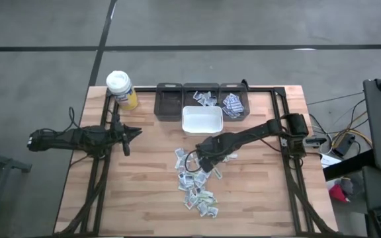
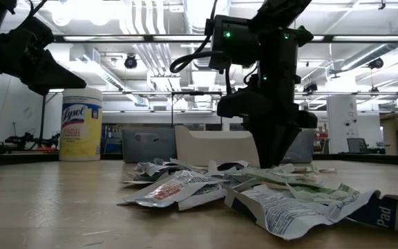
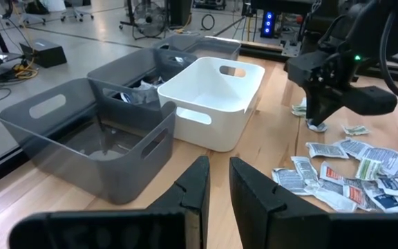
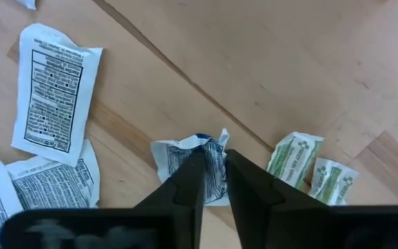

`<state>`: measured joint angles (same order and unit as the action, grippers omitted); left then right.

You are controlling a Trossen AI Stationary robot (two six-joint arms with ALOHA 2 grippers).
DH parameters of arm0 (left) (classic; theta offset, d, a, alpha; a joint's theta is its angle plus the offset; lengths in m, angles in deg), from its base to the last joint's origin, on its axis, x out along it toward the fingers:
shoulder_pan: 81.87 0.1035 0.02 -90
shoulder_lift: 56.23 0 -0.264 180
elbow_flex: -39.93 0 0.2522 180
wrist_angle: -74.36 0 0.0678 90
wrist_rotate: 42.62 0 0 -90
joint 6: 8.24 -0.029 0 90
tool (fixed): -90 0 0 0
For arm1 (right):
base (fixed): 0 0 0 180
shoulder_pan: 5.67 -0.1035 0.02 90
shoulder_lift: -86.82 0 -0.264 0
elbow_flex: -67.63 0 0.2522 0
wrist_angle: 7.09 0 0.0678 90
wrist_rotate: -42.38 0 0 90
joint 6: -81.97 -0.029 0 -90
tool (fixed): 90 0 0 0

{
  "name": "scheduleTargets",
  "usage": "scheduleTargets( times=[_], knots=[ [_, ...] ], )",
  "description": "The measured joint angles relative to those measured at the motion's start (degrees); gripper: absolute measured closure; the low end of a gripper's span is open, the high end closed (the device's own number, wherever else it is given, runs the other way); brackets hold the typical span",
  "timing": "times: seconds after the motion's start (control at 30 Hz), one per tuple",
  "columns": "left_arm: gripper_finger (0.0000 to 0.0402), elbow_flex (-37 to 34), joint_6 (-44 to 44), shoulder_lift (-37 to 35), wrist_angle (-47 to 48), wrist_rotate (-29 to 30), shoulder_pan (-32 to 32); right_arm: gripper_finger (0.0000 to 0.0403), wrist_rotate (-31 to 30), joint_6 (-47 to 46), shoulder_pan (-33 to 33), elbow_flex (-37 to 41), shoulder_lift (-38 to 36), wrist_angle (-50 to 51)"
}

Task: Pick & Place First Aid Supplies
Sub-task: Put the alcohol pad into the middle black bin

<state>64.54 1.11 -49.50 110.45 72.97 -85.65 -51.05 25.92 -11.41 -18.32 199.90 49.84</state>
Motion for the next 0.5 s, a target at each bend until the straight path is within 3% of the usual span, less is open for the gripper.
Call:
scheduleTargets(
  times=[0.23,0.5],
  knots=[
    [0.0349,0.0,0.1,0.0,-1.1,0.0,0.0,0.0389,-1.2,4.7,0.0,-0.9,-1.2,1.2],
    [0.0349,0.0,0.1,0.0,-0.9,0.0,0.0,0.0394,-1.0,16.1,0.0,-1.2,-5.1,0.6]
  ],
)
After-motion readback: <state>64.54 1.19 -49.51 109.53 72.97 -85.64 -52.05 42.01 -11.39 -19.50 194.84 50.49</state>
